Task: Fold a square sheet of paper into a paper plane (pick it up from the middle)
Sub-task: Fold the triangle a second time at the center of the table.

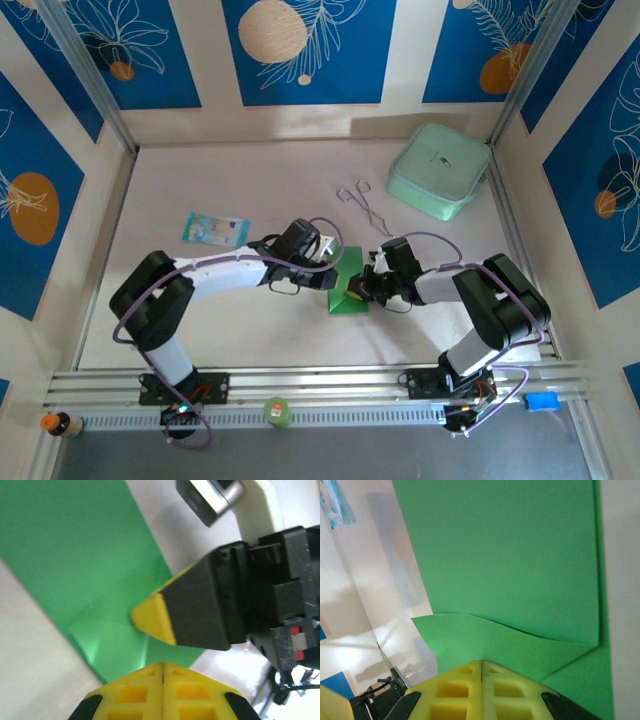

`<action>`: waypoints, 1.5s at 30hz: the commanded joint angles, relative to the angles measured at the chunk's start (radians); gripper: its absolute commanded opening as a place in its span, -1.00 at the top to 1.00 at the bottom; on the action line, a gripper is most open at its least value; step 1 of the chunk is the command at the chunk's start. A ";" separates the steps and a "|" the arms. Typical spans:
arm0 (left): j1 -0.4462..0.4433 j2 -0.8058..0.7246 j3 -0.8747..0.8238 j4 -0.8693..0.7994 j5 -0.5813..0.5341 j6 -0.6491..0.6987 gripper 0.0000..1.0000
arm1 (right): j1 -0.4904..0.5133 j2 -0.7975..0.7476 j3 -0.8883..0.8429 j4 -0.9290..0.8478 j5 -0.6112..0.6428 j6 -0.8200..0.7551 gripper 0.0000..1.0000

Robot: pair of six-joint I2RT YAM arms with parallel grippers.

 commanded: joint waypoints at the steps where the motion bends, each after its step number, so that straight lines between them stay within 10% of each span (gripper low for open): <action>1: -0.018 0.046 -0.003 0.033 0.135 -0.036 0.93 | 0.003 0.023 -0.016 -0.076 0.058 0.007 1.00; 45: -0.049 0.152 -0.046 -0.045 0.064 -0.005 1.00 | -0.029 0.012 -0.023 -0.109 0.057 -0.016 1.00</action>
